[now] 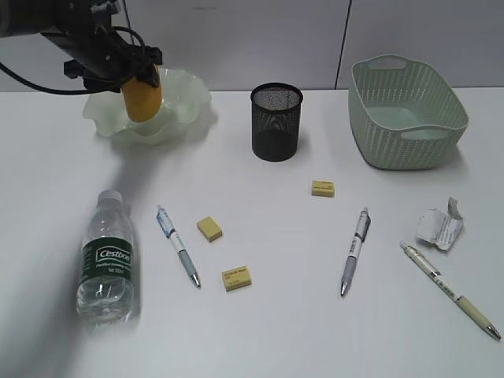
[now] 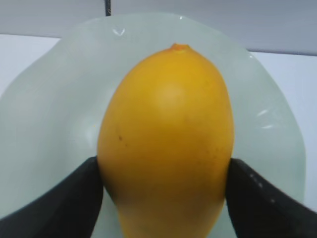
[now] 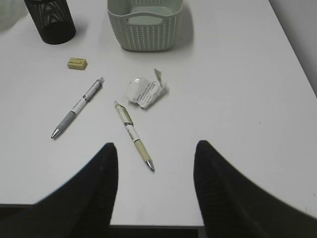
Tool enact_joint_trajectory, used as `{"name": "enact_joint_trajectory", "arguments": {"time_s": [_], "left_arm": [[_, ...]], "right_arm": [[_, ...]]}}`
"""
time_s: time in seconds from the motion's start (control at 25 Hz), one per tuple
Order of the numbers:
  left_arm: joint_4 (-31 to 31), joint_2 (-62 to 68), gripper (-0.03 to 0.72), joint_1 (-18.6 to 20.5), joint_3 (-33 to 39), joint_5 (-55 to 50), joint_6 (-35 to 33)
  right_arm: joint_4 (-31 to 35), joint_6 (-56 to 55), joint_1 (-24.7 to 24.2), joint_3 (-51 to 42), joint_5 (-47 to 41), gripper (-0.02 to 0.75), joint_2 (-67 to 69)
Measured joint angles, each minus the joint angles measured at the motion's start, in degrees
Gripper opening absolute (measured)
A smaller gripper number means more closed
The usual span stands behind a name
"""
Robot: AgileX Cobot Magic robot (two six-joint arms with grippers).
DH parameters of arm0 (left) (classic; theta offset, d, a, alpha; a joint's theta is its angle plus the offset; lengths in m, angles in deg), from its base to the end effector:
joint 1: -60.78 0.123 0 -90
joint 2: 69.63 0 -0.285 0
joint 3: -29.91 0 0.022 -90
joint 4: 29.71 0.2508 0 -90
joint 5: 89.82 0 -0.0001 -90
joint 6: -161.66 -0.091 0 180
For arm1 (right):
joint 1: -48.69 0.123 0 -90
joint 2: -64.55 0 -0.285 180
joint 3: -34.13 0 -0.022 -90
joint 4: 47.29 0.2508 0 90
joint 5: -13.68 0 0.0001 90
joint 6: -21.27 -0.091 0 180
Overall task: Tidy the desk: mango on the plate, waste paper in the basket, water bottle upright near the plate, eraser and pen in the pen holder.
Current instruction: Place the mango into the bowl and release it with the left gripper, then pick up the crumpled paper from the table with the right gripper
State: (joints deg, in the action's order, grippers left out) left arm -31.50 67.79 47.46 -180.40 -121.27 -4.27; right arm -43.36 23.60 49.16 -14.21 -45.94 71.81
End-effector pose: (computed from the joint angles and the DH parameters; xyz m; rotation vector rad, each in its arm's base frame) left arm 0.5020 -0.1204 0.1948 -0.0409 2.4330 -0.2491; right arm -0.0061 0.0053 0.2801 -0.0520 2.0090 0.0609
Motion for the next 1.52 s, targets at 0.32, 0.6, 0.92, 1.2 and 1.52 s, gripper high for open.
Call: {"name": "enact_joint_trajectory", "arguments": {"time_s": [0.32,0.6,0.92,1.2,1.52], "left_arm": [[-0.1,1.8,0.603,0.1,0.0,0.4,0.0],[-0.2,1.8,0.552,0.1,0.0,4.8,0.0],[-0.2,0.9,0.517,0.1,0.0,6.9,0.0],[2.2,-3.5,0.659,0.1,-0.5,-6.7,0.0],[2.3,-3.7,0.67,0.1,-3.9,-23.1,0.0]], "right_arm": [[0.0,0.0,0.0,0.0,0.1,0.403,0.0],[0.0,0.0,0.0,0.0,0.0,0.403,0.0],[0.0,0.0,0.0,0.0,0.0,0.403,0.0],[0.0,0.0,0.0,0.0,0.0,0.403,0.0],[0.0,0.0,0.0,0.0,0.0,0.403,0.0]]}}
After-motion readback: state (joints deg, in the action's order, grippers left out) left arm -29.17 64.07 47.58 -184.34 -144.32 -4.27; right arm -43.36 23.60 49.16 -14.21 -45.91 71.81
